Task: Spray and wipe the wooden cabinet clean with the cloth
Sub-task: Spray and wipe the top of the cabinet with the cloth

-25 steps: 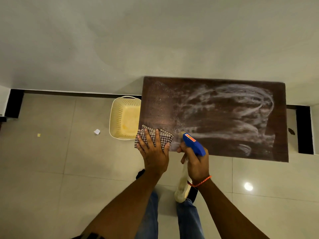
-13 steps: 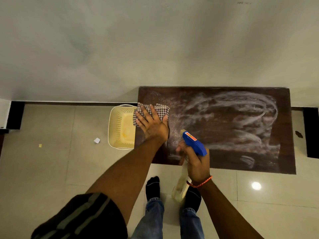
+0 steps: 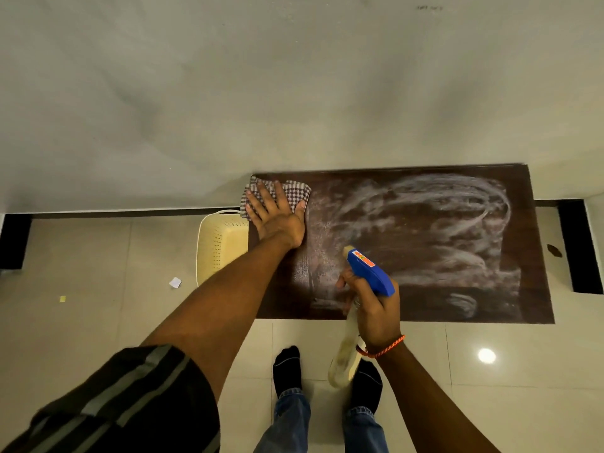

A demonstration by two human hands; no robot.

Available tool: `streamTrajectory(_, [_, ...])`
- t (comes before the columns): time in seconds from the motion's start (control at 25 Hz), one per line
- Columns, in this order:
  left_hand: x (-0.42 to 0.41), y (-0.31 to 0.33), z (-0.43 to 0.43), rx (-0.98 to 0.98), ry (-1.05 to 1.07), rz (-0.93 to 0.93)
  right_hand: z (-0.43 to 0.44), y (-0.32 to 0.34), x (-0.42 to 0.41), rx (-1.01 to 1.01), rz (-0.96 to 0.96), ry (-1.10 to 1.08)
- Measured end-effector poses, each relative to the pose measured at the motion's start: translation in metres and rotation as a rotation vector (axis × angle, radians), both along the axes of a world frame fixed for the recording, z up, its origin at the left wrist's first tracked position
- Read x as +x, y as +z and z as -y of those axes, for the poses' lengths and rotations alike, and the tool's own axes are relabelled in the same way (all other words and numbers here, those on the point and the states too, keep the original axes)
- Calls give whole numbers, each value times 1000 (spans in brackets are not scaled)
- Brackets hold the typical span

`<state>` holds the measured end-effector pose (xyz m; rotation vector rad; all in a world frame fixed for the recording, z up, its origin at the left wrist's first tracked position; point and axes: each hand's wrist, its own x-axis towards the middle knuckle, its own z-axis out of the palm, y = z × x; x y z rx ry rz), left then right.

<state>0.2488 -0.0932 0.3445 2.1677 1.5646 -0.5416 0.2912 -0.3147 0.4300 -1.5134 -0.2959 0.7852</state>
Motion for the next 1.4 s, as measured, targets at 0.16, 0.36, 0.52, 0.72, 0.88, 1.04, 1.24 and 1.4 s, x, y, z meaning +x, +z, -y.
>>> streamTrajectory(0.16, [-52, -7, 81, 92, -33, 26, 21, 1, -15, -33, -38, 12])
streamTrajectory(0.36, [-97, -3, 181, 48, 41, -2, 37, 4, -28, -23, -42, 25])
streamTrajectory(0.52, [-108, -3, 203, 1, 89, 13, 41, 8, -28, -13, -60, 51])
streamTrajectory(0.72, [-90, -6, 188, 54, 138, 24, 40, 5, -16, -32, -57, 66])
streamTrajectory(0.88, [-56, -11, 127, 143, 105, 27, 28, 5, -2, -37, -47, 62])
streamTrajectory(1.04, [-14, -12, 54, 111, 48, 47, 10, 9, 11, -28, -39, 62])
streamTrajectory(1.24, [36, -8, -24, 70, 181, 27, 3, 8, 18, 9, -38, 76])
streamTrajectory(1.4, [24, -16, -13, 115, 79, 67, 14, 5, 23, 40, -43, 54])
